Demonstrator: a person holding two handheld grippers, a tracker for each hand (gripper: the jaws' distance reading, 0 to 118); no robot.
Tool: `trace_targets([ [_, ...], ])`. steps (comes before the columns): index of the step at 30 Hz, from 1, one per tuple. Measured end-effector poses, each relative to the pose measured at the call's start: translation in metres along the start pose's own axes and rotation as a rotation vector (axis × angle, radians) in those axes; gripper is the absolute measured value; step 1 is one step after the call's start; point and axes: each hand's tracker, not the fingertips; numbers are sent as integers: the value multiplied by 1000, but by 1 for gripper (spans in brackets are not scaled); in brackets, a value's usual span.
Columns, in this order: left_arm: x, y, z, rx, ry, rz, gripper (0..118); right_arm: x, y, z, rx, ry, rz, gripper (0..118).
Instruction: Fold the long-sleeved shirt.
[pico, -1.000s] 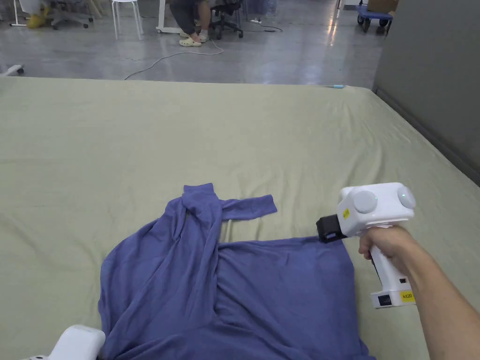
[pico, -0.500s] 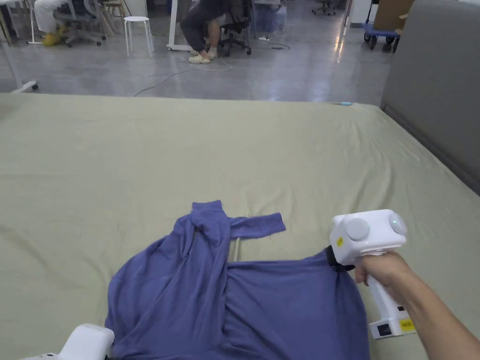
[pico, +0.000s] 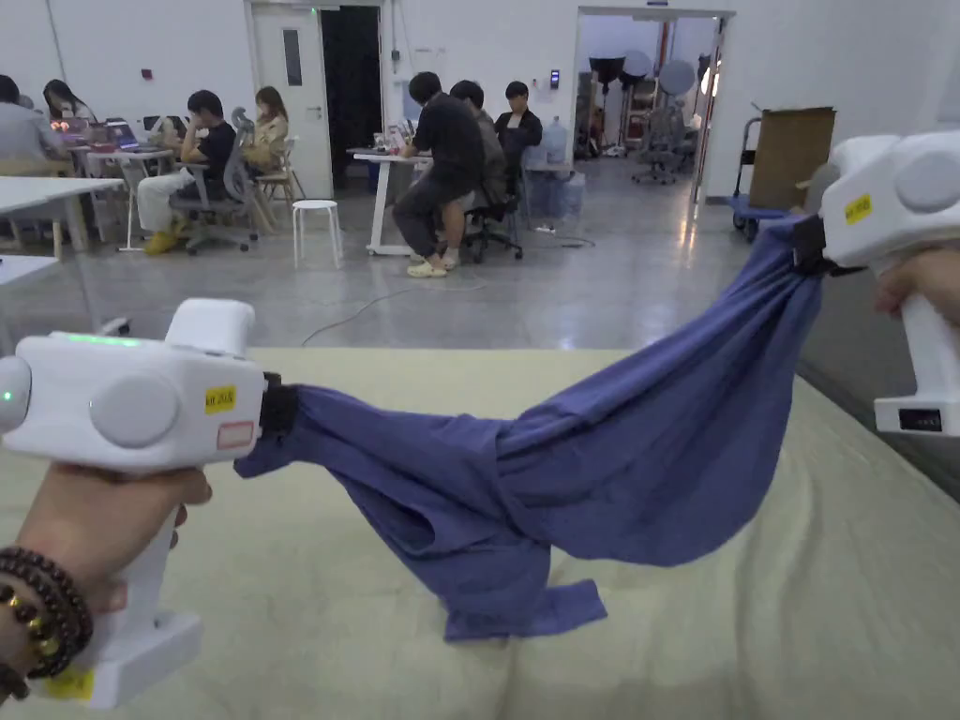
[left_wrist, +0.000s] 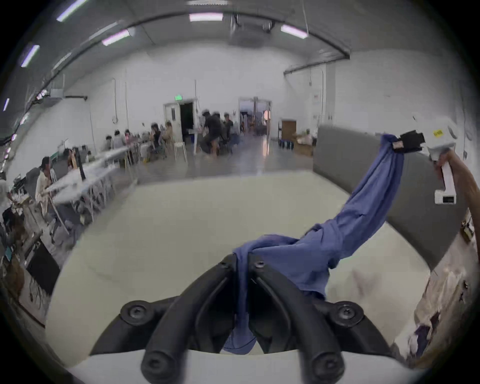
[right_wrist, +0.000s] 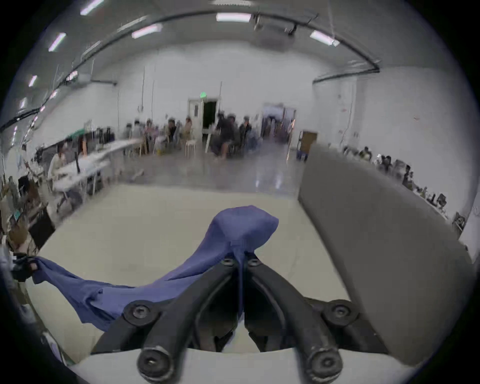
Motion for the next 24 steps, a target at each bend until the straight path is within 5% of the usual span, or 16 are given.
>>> trace_targets([
  [6, -23, 141, -25, 93, 41, 165, 5, 20, 106, 28, 164, -94, -80, 0],
  [12, -20, 202, -34, 129, 77, 151, 5, 29, 137, 32, 229, -133, -92, 0],
  [19, -11, 187, -47, 123, 76, 140, 5, 31, 109, 7, 224, -96, -121, 0],
  [24, -24, 111, -94, -10, 114, 139, 5, 20, 34, -41, 105, -42, -146, 0],
])
